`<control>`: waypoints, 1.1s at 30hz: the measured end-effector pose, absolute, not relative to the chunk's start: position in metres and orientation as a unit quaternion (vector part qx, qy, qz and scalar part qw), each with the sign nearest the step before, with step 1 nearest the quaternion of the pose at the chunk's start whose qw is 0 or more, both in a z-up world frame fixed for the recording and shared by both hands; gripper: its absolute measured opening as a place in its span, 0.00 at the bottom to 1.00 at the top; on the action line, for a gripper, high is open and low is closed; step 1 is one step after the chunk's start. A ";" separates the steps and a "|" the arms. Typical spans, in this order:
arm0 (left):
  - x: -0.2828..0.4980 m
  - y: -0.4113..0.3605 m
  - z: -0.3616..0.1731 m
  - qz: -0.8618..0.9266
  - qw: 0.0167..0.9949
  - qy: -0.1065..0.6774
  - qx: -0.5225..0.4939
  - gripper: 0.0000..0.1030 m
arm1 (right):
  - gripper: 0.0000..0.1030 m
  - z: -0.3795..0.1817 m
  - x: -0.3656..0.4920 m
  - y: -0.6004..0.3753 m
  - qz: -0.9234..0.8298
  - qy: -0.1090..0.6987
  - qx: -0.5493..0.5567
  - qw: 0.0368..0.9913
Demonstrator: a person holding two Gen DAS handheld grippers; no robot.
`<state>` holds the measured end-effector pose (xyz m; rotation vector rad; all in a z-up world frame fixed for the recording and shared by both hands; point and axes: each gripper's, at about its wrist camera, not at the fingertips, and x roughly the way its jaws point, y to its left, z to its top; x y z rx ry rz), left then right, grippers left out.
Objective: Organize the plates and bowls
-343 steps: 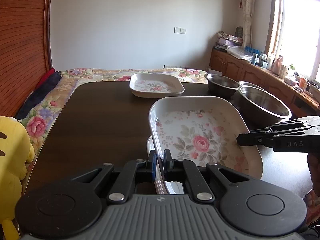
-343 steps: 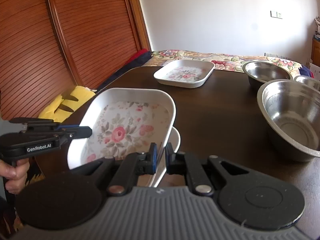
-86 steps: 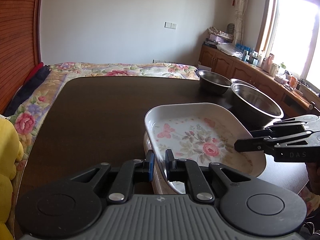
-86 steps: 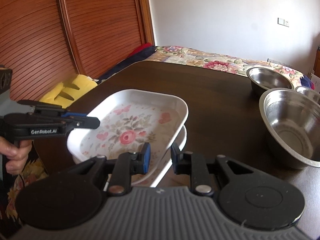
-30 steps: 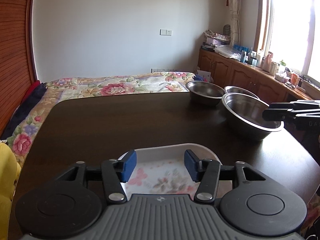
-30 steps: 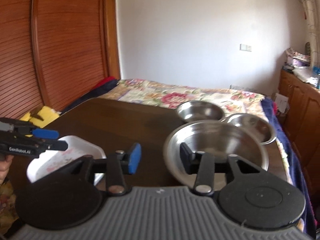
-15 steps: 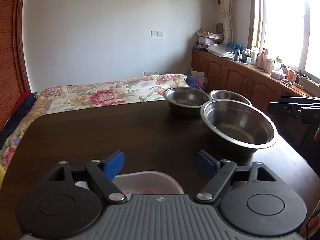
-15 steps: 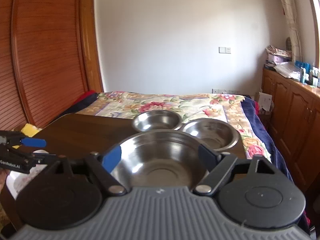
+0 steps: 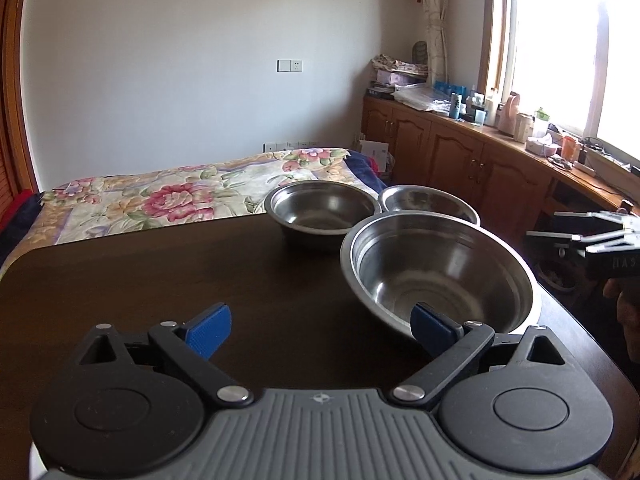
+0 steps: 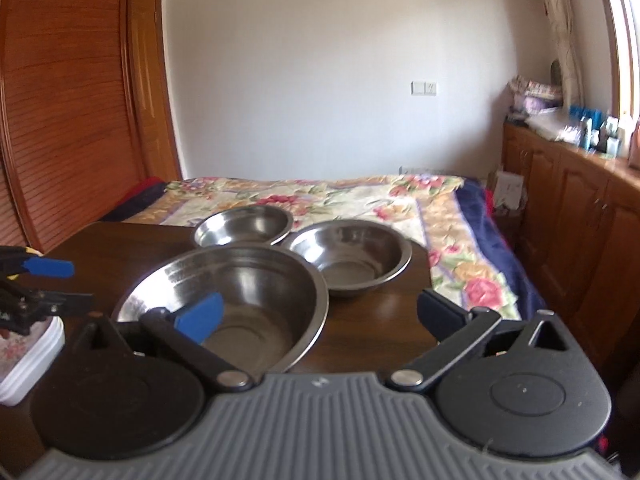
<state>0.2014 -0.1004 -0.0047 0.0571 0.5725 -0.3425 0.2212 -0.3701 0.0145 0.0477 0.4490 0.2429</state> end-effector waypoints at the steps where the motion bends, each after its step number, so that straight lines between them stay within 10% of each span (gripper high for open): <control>1: 0.204 -0.103 -0.005 -0.166 0.945 0.282 0.025 0.95 | 1.00 0.012 0.222 -0.371 0.124 0.225 0.024 0.966; 33: 0.240 -0.139 -0.019 -0.197 0.923 0.332 -0.004 0.27 | 0.28 -0.009 0.238 -0.367 0.170 0.277 0.068 0.943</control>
